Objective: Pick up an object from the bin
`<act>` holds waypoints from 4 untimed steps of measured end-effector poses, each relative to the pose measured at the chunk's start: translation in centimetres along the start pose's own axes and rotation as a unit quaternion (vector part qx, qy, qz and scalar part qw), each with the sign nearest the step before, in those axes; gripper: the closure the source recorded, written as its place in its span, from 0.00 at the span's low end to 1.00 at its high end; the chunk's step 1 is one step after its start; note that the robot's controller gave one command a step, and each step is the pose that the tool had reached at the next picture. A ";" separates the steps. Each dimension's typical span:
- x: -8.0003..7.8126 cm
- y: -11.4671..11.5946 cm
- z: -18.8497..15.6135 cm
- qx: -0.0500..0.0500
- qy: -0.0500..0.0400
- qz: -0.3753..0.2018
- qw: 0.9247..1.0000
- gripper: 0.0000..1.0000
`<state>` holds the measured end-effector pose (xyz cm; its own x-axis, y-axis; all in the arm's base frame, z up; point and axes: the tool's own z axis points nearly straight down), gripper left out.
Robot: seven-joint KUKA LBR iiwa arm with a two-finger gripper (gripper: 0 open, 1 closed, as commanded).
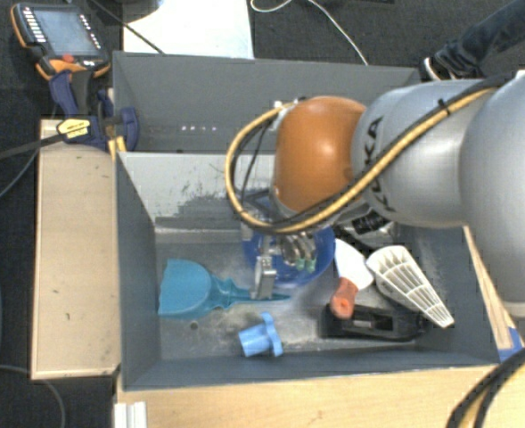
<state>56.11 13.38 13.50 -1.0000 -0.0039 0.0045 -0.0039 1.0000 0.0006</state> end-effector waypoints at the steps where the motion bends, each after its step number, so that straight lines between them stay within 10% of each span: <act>1: -0.2 -0.1 -0.4 0.000 -0.004 0.002 1.000 0.00; 2: 2.9 -1.8 5.0 -0.001 -0.007 -0.149 0.989 0.00; 3: 2.1 -1.4 3.3 -0.001 -0.002 -0.150 0.989 1.00; 4: 2.1 -1.4 3.3 -0.001 -0.002 -0.149 0.989 1.00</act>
Offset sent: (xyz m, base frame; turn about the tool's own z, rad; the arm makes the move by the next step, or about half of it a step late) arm -0.0385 -0.0229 -0.0643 -0.3554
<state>54.02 12.01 10.25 -0.9544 -0.2984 0.0009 -0.2984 0.9544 0.0026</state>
